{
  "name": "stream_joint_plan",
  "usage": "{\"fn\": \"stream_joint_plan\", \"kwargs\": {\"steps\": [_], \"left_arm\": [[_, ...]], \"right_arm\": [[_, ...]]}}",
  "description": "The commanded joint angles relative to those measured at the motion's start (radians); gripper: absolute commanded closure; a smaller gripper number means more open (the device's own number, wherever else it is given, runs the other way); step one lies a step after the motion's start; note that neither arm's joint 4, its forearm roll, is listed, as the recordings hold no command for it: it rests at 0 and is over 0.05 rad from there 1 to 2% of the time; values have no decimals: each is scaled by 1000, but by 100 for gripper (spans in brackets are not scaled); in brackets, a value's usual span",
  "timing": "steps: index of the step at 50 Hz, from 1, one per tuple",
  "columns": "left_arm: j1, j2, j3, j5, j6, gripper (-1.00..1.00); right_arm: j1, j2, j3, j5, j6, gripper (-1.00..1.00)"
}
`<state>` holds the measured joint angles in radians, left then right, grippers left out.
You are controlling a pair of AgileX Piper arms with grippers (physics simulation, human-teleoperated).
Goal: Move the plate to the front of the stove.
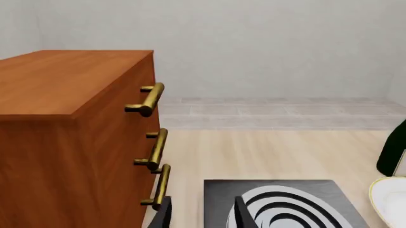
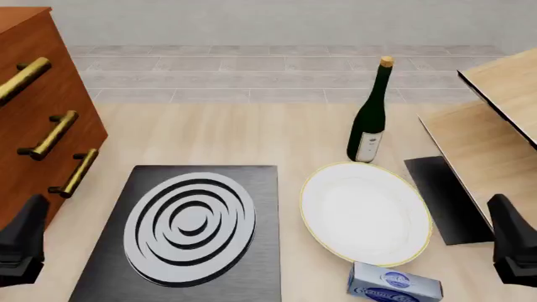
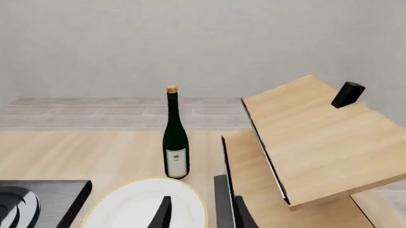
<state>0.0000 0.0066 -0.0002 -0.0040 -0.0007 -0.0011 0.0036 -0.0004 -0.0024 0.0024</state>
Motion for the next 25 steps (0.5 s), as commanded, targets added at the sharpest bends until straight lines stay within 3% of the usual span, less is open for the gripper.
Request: {"fn": "stream_joint_plan", "kwargs": {"steps": [1,7,9,14,16,24,25], "left_arm": [[-3,36,0,-22,5,-100],[-10,62,-1,-43,20,-100],[-82,126,0,-97,110,-100],[-142,288,-9,-206,155,-100],[-177,372,-26,-253,213,-100],[-288,536,-127,-264,335,-100],[-347,587,-225,-196,417,-100]], "right_arm": [[2,15,-2,-8,8,-100],[5,26,0,-7,9,-100],[7,11,0,20,20,-100],[9,5,0,33,30,-100],[9,-1,0,39,37,-100],[6,-3,0,44,51,-100],[2,-1,0,49,60,-100]]}}
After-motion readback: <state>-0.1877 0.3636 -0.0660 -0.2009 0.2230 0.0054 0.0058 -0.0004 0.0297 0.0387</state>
